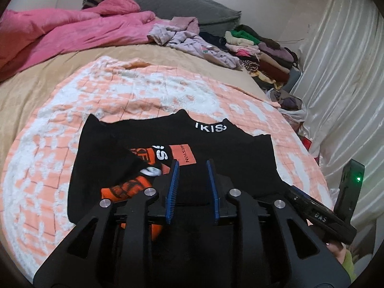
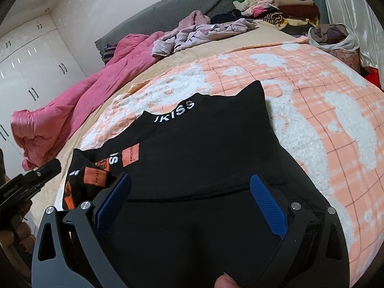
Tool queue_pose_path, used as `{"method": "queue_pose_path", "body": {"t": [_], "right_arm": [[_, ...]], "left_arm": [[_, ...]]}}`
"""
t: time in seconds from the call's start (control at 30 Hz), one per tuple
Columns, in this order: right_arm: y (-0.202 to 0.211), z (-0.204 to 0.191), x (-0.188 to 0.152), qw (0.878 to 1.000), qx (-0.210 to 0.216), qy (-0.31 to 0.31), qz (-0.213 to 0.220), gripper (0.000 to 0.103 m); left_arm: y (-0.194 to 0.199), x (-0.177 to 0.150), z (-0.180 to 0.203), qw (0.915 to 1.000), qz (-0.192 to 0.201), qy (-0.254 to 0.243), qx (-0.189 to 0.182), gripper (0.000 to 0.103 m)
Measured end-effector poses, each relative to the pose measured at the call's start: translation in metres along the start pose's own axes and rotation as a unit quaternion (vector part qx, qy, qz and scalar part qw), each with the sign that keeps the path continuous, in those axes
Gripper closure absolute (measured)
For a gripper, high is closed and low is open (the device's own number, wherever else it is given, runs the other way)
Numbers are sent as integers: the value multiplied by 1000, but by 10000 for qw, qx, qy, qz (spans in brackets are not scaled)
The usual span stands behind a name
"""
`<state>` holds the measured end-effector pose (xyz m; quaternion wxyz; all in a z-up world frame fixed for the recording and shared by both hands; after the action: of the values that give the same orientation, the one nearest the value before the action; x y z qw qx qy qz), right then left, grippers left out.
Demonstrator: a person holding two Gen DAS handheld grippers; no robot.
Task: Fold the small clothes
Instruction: 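Fold the held sleeve across the body with the left tool and release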
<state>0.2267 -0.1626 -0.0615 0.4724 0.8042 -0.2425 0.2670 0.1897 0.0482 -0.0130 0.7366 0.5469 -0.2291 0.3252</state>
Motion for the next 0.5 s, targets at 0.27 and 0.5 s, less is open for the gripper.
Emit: {"method": "queue_pose_path", "body": {"t": [0.27, 0.5], "right_arm": [[-11, -42, -20, 9982, 370, 314, -365, 5], [-25, -136, -54, 9856, 838, 1296, -698, 4]], "left_arm": [[15, 11, -53, 9983, 139, 276, 501, 83], [30, 16, -102, 9934, 303, 543, 968, 73]]}}
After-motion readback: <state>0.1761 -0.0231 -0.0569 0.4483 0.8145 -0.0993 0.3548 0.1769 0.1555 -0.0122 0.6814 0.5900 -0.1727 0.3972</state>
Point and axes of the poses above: each gripper's, at about its wrist camera, not at the fingertips, and y roughly against the way its jaws point, z to its right, x to its top, the point moved 8 cm from there along -y, roughly the way its jaws point, and after that the axes turned 4 degrees about x, right-handed, at the moved point
